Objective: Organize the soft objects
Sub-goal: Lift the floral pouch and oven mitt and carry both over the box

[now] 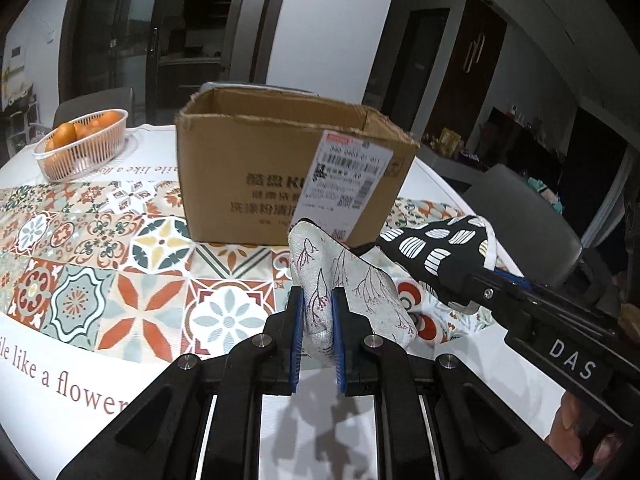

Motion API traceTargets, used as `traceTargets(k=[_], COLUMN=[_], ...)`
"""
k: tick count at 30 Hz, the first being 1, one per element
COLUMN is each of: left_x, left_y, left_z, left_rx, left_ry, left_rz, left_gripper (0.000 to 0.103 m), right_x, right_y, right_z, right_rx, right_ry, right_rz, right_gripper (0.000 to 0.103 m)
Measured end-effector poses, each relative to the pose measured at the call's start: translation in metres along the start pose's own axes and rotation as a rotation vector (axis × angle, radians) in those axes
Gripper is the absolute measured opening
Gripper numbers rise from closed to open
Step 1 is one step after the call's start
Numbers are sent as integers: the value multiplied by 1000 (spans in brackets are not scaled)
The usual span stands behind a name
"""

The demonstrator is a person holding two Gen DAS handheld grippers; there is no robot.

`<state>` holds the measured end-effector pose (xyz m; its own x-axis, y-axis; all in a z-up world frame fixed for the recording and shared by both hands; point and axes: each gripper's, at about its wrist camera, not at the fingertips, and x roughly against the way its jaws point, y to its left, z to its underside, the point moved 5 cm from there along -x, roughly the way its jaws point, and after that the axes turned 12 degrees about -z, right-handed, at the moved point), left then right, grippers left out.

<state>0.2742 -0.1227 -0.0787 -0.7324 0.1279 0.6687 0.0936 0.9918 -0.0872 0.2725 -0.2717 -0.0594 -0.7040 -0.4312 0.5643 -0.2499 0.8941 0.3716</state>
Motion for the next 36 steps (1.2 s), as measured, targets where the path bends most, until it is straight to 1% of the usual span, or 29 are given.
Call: traceTargets(k=[2,6,13,21,36], left_x=[5,17,34,49,73], left_y=[4,11,26,38,45], left_z=[-2,-9,-22,-39,-77], left_rx=[12,14,26,43,30], left_ry=[-7,-43,-102,-163,-281], left_rz=[8,-10,-34,-43,-54], left_gripper=[14,14,14,14,14], right_x=[2,8,17,25,41], right_y=[4,12,31,49,61], right_z=[-1,-4,-13,-27,-61], right_rx=[-2,-6,19,49,39], right_ry=[-7,-30,-74,-120,-226], right_rz=[-3,-8,-3,-6,-23], right_gripper=[14,14,14,14,14])
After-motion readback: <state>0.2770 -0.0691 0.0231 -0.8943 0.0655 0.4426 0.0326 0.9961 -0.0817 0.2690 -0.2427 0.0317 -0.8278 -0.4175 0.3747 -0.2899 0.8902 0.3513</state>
